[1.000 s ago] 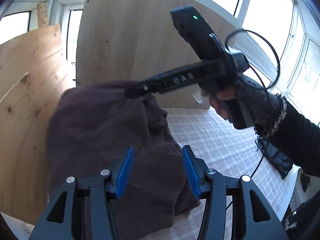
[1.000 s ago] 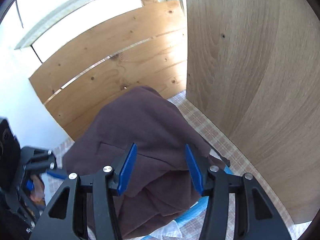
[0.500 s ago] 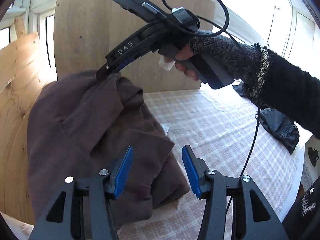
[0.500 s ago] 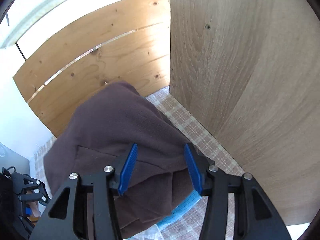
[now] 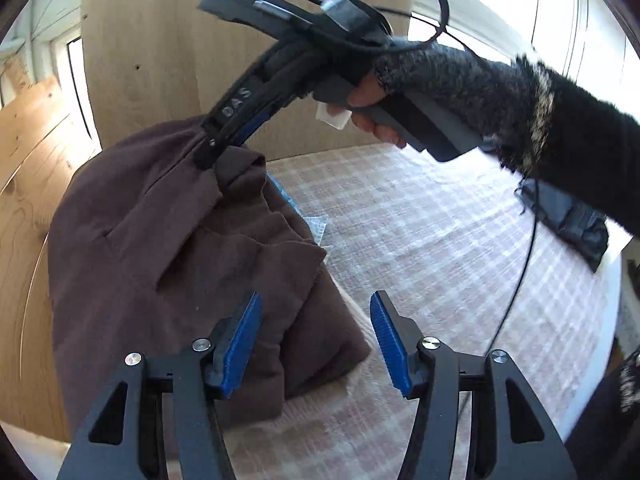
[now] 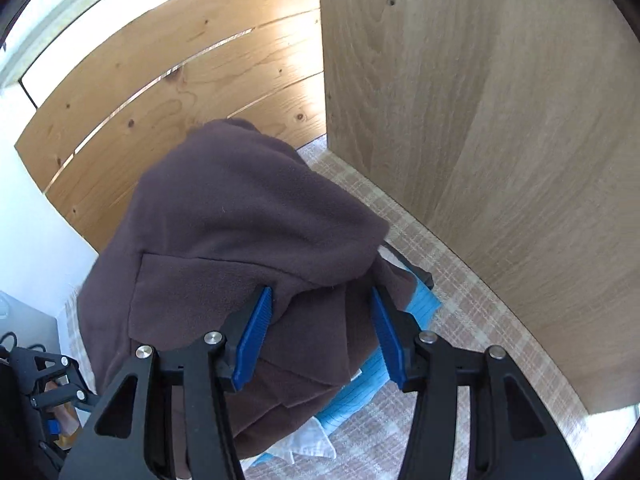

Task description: Fold clothes

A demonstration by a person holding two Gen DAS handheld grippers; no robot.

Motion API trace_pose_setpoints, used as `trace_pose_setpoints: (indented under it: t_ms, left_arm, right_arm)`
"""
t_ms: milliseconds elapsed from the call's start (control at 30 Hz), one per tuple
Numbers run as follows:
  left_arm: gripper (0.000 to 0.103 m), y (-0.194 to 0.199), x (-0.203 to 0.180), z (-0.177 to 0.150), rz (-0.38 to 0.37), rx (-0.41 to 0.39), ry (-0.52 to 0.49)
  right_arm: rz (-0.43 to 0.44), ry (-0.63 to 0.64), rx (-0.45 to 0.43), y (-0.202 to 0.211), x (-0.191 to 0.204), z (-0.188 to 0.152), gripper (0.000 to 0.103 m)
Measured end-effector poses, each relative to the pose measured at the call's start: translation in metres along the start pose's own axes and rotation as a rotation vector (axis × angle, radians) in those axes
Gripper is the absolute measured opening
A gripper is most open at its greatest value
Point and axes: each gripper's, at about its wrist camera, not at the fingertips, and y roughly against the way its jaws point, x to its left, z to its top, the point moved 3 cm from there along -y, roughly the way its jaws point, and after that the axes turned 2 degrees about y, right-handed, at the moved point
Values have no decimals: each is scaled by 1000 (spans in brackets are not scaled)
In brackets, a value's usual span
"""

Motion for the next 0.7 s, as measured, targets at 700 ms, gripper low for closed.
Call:
trace_pose_setpoints:
  t_ms: [700]
  left_arm:
    - [76,188,21,-71,295,-166,309]
  right_arm:
    - [-264,-397,-164,156,155,-198,81]
